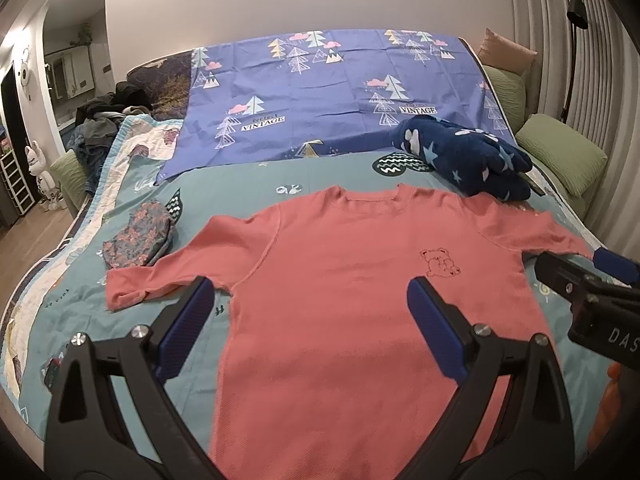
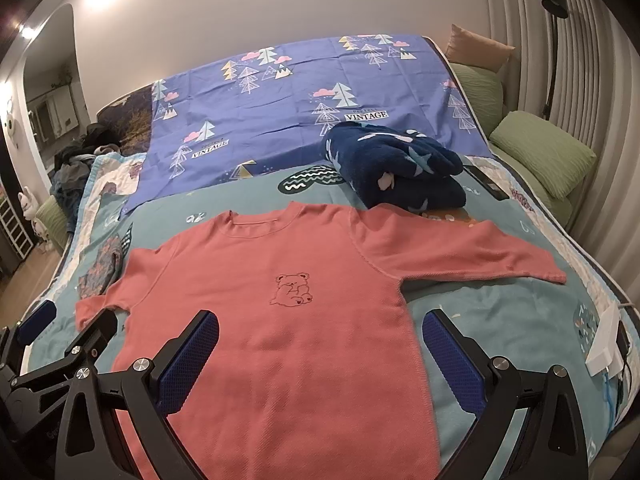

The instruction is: Fold small clothes

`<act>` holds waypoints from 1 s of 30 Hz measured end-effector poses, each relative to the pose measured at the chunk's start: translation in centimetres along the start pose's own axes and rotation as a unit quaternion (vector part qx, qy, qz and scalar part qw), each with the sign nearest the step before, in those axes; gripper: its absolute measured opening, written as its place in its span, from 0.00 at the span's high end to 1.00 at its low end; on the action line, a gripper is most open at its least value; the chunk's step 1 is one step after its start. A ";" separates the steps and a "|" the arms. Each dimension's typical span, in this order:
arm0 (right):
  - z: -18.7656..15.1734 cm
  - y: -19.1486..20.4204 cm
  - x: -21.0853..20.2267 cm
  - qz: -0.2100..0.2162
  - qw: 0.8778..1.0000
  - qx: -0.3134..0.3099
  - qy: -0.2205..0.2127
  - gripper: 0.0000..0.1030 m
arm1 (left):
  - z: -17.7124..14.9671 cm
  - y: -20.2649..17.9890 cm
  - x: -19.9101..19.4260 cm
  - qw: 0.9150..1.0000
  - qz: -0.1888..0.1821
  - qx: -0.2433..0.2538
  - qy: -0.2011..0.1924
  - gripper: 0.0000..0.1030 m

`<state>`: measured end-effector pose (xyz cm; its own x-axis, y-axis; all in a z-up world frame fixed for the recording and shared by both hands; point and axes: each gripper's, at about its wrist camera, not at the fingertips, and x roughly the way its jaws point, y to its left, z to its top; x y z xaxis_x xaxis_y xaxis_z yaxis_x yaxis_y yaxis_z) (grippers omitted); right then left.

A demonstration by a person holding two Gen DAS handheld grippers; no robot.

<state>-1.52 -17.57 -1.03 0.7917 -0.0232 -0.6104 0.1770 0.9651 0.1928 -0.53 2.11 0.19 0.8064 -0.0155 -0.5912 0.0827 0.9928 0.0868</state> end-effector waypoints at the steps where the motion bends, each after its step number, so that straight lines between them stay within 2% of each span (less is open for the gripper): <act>1: 0.0 0.1 0.0 0.000 1.000 -0.001 0.000 0.00 | 0.0 0.0 0.0 1.000 -0.001 -0.001 0.000 0.06; 9: 0.0 0.7 0.0 0.001 1.000 -0.007 0.001 0.00 | 0.1 1.4 0.4 0.999 -0.001 -0.032 0.005 0.06; 21: 0.6 2.4 1.3 0.008 1.000 -0.030 0.001 0.00 | 0.1 3.4 1.5 0.999 0.007 -0.039 0.002 0.06; 23: 0.8 2.6 2.2 0.018 0.999 -0.037 -0.003 0.00 | 0.5 5.3 2.6 0.998 0.000 -0.056 0.008 0.06; 25: 0.9 2.2 4.2 0.019 0.999 -0.038 0.016 0.00 | 0.7 7.8 3.7 0.996 0.007 -0.087 0.015 0.07; 28: 0.8 0.9 6.6 0.025 0.998 -0.015 0.050 0.00 | 0.0 14.0 5.8 0.986 0.045 -0.156 0.035 0.11; 30: 0.8 0.5 7.6 0.033 0.998 -0.007 0.061 0.00 | -1.1 18.2 7.1 0.975 0.065 -0.208 0.051 0.16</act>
<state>5.09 -17.48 -4.94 0.7238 0.0708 -0.6864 0.1182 0.9673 0.2245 6.07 20.25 -3.32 0.7300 0.1039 -0.6755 -0.2770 0.9485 -0.1534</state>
